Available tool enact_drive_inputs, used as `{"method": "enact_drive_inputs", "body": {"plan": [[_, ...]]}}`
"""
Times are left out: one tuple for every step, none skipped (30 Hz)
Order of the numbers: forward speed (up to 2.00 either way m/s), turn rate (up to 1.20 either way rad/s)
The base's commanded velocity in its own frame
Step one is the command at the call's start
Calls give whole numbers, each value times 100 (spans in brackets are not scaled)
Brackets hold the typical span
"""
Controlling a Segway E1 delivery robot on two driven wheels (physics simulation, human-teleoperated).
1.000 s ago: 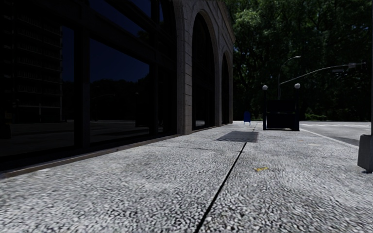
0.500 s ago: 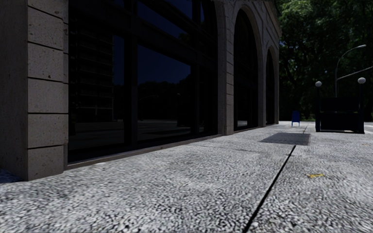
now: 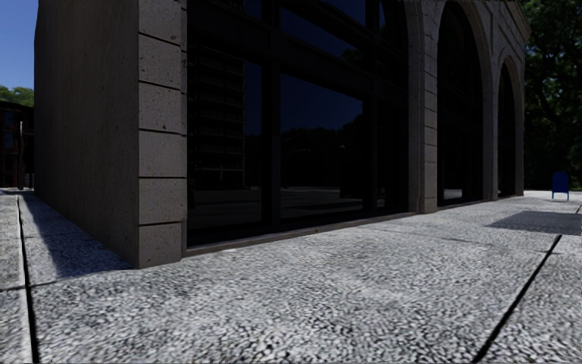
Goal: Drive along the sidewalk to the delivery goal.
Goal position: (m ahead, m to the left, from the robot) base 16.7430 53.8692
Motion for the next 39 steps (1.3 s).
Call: {"method": "enact_drive_inputs", "body": {"plan": [[0,59],[0,59],[8,59],[8,59],[17,59],[21,59],[24,59],[24,59],[28,59],[29,59],[29,59],[33,59],[37,59],[45,59],[45,59],[55,59],[57,59],[57,59],[58,59],[58,59],[58,59],[58,59],[58,59],[58,60],[58,60],[58,62],[58,66],[59,69],[59,69],[59,69],[59,70],[59,70],[62,70],[65,70],[67,70],[67,70],[69,70],[71,70],[71,70]]}}
